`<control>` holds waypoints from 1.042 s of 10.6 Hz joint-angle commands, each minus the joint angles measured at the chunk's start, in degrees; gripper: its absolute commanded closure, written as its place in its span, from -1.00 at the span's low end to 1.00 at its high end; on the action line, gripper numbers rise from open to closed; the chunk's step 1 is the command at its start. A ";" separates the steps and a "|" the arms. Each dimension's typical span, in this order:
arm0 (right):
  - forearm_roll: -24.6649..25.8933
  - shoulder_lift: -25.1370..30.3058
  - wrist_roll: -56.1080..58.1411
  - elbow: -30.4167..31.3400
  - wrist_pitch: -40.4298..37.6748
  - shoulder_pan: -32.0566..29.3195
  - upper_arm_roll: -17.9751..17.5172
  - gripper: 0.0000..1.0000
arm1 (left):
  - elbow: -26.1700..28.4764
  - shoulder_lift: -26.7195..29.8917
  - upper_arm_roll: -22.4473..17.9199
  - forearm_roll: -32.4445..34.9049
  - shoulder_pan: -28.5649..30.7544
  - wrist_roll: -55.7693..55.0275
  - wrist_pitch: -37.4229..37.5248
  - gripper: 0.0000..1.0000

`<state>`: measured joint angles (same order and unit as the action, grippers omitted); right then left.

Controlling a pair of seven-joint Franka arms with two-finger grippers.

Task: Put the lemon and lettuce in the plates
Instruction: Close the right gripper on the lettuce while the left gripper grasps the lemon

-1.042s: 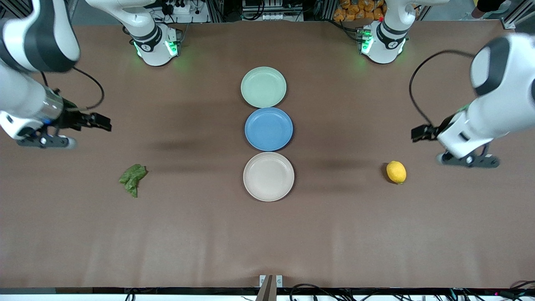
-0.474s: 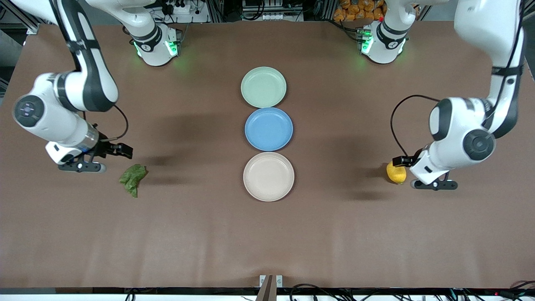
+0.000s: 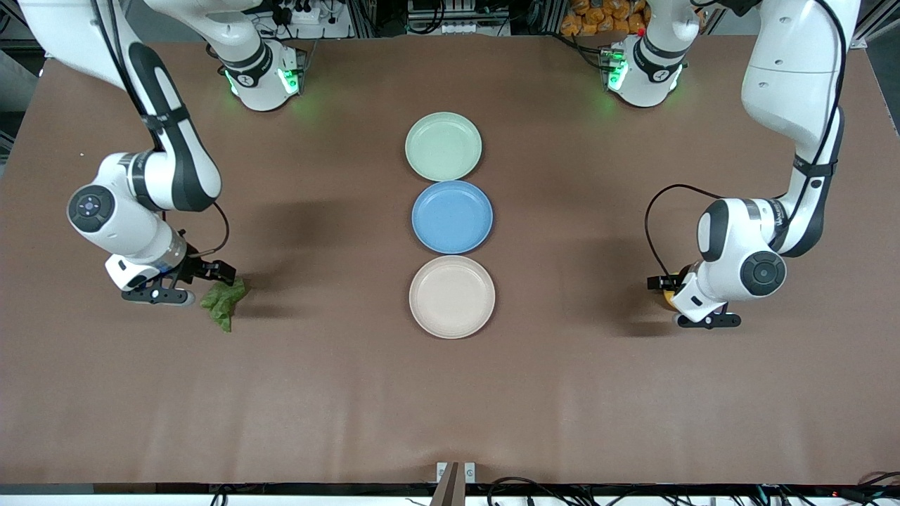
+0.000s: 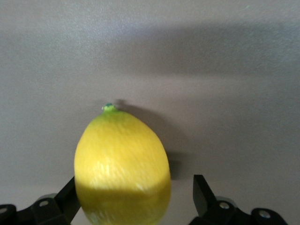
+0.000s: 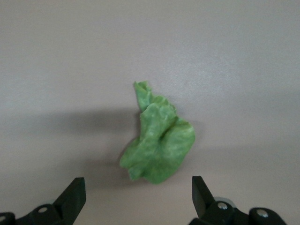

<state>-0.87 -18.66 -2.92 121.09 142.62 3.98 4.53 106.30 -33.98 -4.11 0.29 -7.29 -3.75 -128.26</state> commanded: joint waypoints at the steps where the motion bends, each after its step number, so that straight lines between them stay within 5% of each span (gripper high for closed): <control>1: 0.78 -5.31 0.46 0.02 7.99 -2.30 -0.23 -1.00 | -0.83 -0.73 0.15 1.29 -0.10 -1.79 -1.72 -1.00; 2: 0.43 -7.25 0.28 -0.06 10.98 -2.91 -0.14 -1.00 | -0.75 -0.82 0.24 1.20 -0.10 -1.79 -2.25 -0.44; 3: -0.27 -8.57 0.28 -0.06 12.23 -3.01 -0.14 -1.00 | -0.83 -0.91 0.15 1.20 -0.10 -1.96 -2.25 0.55; 4: -0.36 -9.28 -0.42 -0.06 12.94 -3.01 -0.14 -1.00 | -0.83 -0.91 0.24 1.20 -0.10 -1.88 -2.25 1.00; 7: -2.54 -12.01 -1.83 -0.06 15.93 -2.83 -0.14 -0.86 | -1.53 -0.21 0.24 1.29 -0.80 -1.79 -2.25 1.00; 8: -2.91 -12.10 -1.74 -0.06 15.94 -2.57 -0.14 -0.46 | -1.89 0.40 0.42 1.29 -0.89 -1.88 -2.25 1.00; 10: -2.91 -11.49 -1.48 -0.06 15.41 -2.13 -0.14 0.83 | -3.46 2.68 1.03 0.85 -1.67 -2.57 -2.25 1.00; 11: -2.91 -10.79 -1.65 0.02 14.54 -1.96 -0.14 1.00 | -5.21 3.04 1.99 0.59 -2.29 -4.75 -2.25 1.00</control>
<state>-2.68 -30.38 -4.07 121.16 158.03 1.68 4.50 103.10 -33.71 -3.37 0.29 -8.20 -4.25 -130.79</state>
